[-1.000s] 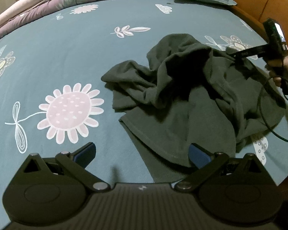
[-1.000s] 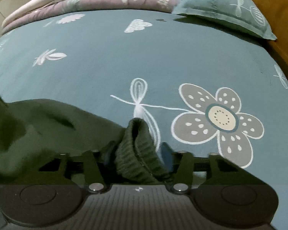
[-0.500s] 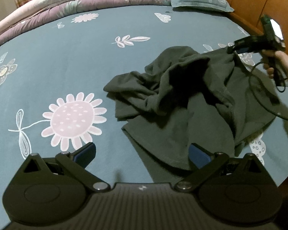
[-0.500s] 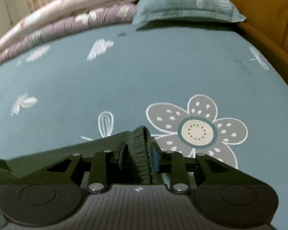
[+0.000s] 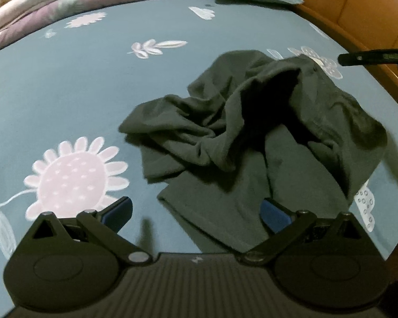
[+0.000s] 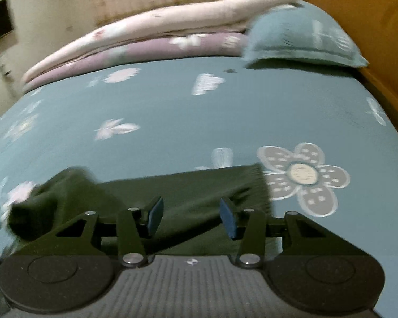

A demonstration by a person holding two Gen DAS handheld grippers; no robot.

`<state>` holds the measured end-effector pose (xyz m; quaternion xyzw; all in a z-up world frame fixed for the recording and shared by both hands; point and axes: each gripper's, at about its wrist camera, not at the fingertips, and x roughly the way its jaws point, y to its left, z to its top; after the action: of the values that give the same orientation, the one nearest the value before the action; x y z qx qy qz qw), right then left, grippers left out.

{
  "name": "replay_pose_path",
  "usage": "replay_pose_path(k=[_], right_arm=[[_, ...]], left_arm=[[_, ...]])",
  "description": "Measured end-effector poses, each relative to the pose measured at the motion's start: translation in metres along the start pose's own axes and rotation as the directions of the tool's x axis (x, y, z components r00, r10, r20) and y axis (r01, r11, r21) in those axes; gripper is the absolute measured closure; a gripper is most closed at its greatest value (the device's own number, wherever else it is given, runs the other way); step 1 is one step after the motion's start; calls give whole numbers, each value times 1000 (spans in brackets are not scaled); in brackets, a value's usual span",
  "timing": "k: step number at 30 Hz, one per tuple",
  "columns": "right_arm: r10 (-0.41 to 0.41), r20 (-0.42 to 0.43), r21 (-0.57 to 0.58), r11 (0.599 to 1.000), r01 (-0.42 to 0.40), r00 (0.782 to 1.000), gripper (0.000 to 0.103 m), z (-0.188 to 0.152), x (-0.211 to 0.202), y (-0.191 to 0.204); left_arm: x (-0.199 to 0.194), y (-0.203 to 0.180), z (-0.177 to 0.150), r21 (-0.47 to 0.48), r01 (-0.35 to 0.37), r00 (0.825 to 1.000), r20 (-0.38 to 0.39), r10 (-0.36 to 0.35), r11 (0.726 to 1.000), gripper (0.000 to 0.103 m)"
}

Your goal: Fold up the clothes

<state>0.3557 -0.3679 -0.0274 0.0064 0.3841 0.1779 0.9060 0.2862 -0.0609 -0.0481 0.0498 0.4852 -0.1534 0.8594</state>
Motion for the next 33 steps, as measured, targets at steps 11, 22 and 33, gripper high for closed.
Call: replay_pose_path(k=[11, 22, 33], right_arm=[[34, -3, -181, 983, -34, 999, 41, -9, -47, 120], [4, -100, -452, 891, -49, 995, 34, 20, 31, 267], [-290, -223, -614, 783, 97, 931, 34, 1, 126, 311]], left_arm=[[10, 35, 0, 106, 82, 997, 0, -83, 991, 1], [6, 118, -41, 111, 75, 997, -33, -72, 991, 1], [-3, 138, -53, 149, 145, 989, -14, -145, 978, 1]])
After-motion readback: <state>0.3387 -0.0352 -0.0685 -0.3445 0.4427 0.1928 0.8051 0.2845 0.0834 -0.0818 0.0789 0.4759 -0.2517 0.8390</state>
